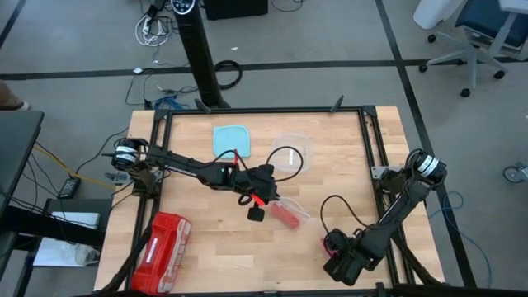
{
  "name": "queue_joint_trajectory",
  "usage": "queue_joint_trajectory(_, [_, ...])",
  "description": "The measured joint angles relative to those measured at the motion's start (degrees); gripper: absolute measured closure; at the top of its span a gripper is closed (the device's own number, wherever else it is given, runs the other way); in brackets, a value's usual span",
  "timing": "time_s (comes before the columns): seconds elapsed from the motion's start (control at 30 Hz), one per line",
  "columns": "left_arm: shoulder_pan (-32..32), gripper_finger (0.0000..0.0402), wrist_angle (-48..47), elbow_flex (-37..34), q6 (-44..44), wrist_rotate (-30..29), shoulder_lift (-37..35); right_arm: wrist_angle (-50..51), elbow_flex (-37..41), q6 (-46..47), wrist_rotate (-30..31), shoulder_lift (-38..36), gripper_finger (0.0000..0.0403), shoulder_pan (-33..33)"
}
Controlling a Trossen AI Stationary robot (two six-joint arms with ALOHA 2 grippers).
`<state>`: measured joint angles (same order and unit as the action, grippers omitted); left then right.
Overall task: Roll bandage
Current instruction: Put the rolled pink bandage into the transparent zip bag
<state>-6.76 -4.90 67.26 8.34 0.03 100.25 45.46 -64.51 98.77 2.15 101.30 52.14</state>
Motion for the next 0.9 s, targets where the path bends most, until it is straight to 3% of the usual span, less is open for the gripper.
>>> queue_joint_trajectory(0.2, [0.00,0.0380,0.02,0.00,-0.06,0.00,0.00,-0.26,0.09,-2.81,0.00,0.14,0.0211,0.33])
queue_joint_trajectory(0.53, [0.00,0.0381,-0.53,0.00,-0.19,-0.02,0.00,-1.44,0.26,-2.48,-0.64,0.55,0.0120,0.26])
queue_joint_trajectory(0.67, [0.00,0.0381,-0.54,0.00,-0.18,-0.02,0.00,-1.26,0.26,-2.43,-1.18,0.60,0.0119,0.26])
queue_joint_trajectory(0.9, [0.00,0.0381,-0.61,0.00,-0.17,-0.06,0.02,-2.78,1.83,-3.01,-3.23,0.90,0.0156,0.24])
